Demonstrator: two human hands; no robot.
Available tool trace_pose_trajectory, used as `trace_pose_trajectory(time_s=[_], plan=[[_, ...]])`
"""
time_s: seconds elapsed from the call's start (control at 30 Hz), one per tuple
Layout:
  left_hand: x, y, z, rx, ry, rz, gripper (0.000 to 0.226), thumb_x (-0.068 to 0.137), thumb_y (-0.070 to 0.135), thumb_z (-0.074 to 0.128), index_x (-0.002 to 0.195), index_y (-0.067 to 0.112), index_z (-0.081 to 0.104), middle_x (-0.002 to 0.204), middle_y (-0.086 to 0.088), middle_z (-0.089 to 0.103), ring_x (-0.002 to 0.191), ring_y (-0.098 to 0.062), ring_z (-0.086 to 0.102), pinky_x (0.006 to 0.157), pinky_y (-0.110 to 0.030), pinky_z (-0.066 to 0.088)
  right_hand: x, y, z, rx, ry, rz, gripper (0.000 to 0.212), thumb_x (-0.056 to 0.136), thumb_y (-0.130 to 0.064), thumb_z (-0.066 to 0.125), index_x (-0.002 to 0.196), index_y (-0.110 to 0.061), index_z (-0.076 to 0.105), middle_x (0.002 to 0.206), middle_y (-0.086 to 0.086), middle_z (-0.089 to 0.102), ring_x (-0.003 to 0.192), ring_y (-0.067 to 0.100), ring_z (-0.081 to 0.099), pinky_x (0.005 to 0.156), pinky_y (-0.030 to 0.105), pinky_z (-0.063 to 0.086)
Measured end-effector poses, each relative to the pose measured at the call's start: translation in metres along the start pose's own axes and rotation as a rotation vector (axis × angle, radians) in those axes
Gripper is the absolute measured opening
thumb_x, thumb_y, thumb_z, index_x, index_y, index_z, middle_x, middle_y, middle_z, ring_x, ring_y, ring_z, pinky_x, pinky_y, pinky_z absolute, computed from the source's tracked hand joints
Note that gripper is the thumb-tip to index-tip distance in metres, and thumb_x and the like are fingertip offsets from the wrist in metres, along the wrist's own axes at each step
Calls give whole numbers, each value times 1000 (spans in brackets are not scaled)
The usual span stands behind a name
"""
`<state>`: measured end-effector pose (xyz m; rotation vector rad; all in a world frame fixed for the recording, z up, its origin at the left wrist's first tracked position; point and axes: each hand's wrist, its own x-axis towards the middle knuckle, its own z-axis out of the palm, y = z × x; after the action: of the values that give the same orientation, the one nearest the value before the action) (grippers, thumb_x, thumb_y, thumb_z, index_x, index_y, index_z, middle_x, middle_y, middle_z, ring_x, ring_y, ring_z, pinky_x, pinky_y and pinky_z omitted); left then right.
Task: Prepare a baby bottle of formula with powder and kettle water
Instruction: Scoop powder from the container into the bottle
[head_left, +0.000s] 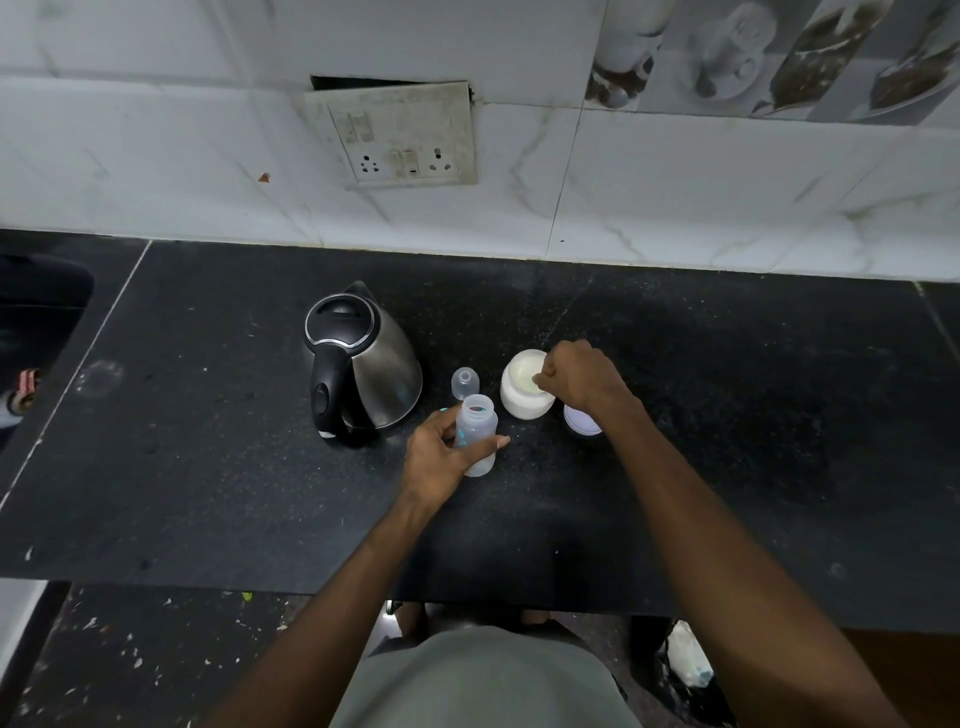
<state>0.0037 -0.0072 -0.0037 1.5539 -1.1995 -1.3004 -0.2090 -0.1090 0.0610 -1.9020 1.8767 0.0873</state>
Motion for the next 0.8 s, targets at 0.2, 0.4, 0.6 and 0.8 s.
trace_pose_trajectory(time_s=[0.2, 0.4, 0.6, 0.8], plan=[[0, -4, -2, 3, 5, -6, 49, 58, 53, 95, 99, 33, 76, 100, 0, 77, 97, -22, 74, 88, -42, 62, 0, -1, -4, 66, 66, -31, 30, 101, -33, 64, 107, -6, 75, 103, 18, 74, 93, 33, 70, 87, 44, 58], [1, -6, -5, -11, 20, -12, 45, 64, 42, 98, 102, 33, 77, 102, 0, 78, 97, -18, 74, 86, -35, 61, 0, 10, -11, 155, 135, -58, 16, 98, -16, 66, 101, -4, 77, 94, 20, 74, 85, 33, 73, 86, 45, 61], [3, -7, -2, -17, 29, -8, 54, 56, 56, 96, 101, 32, 77, 102, -1, 78, 97, -21, 75, 87, -40, 62, -2, 10, -3, 50, 166, -152, 19, 97, -16, 68, 111, -10, 80, 110, 14, 74, 95, 31, 71, 85, 39, 58], [6, -8, -1, -12, 5, 4, 58, 55, 61, 95, 103, 34, 77, 106, 0, 76, 101, -20, 74, 92, -45, 62, 4, 5, 13, 5, 80, -136, 22, 99, -19, 66, 114, -8, 79, 115, 15, 70, 102, 32, 69, 79, 32, 49]])
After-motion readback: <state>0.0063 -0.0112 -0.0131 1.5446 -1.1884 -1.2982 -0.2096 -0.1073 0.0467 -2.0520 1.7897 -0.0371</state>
